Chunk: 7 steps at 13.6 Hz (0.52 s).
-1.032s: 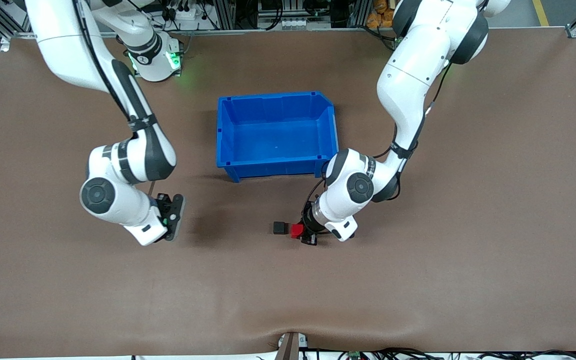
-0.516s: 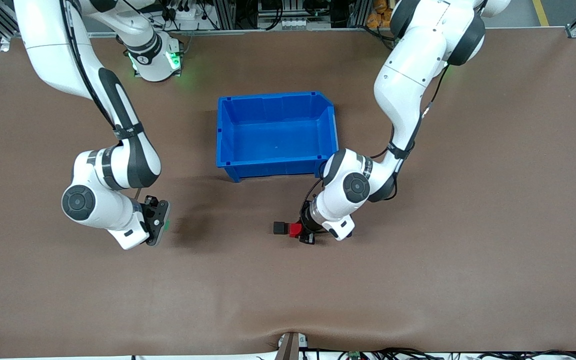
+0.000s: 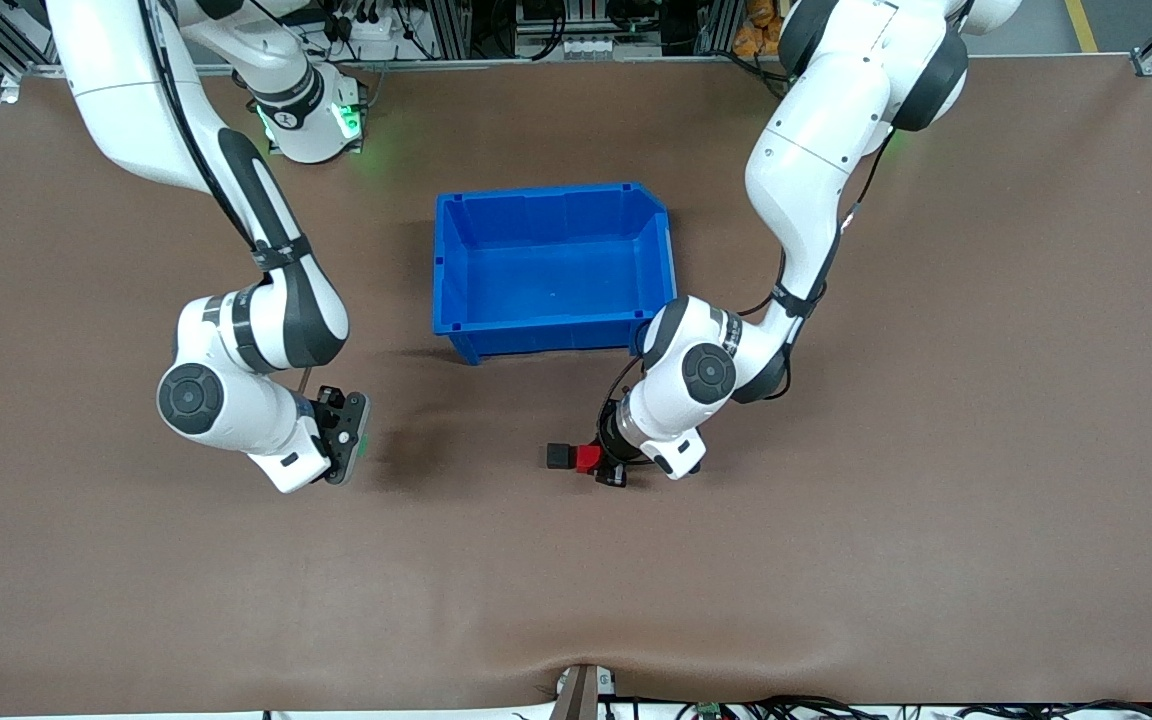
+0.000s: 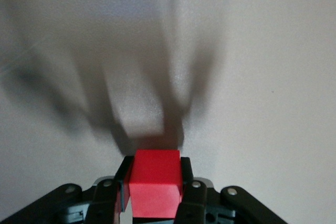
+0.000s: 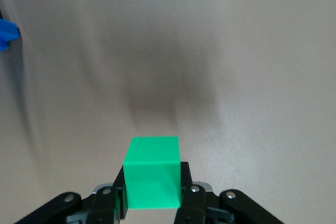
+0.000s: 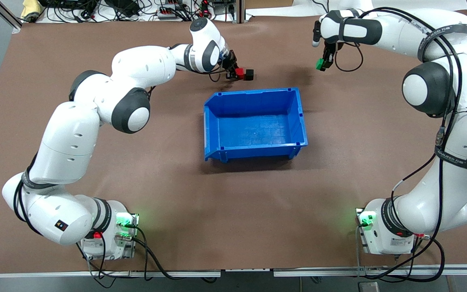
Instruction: Attach green and red cubes to black cube
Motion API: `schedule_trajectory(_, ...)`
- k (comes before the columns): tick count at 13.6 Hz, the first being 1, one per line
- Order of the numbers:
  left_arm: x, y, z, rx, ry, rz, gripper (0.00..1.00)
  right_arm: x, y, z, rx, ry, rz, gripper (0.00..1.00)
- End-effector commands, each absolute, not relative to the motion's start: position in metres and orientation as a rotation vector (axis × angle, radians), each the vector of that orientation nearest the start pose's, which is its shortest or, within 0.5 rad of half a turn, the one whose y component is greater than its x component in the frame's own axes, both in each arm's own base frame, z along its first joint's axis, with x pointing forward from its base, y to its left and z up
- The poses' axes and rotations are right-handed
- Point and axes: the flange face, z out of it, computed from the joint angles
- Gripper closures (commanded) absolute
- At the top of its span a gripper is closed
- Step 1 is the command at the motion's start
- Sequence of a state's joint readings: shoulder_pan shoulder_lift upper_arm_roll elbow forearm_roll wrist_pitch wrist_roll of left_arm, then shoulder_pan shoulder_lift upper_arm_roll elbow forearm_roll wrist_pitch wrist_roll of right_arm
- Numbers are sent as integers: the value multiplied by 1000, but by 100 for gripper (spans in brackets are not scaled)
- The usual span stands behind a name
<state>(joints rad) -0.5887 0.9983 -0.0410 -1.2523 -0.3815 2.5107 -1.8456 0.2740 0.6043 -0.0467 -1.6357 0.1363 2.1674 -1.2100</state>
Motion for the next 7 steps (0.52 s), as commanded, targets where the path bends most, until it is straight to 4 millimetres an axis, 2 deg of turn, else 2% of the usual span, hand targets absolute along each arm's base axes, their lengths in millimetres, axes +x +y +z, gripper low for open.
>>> schedule_trajectory(1, 630, -456, 170, -2491, -2415, 347, 89, 659, 194, 272, -2332, -1952, -16, 100)
schedule_trajectory(2, 630, -456, 170, -2489, -2416, 348, 89, 657, 204, 273, -2319, -1971, -16, 100)
schedule_trajectory(4, 625, -462, 165, -2496, -2402, 353, 87, 657, 209, 272, -2322, -1965, -21, 100)
schedule_trajectory(7, 623, -467, 165, -2516, -2408, 336, 87, 656, 235, 271, -2332, -1960, -26, 100)
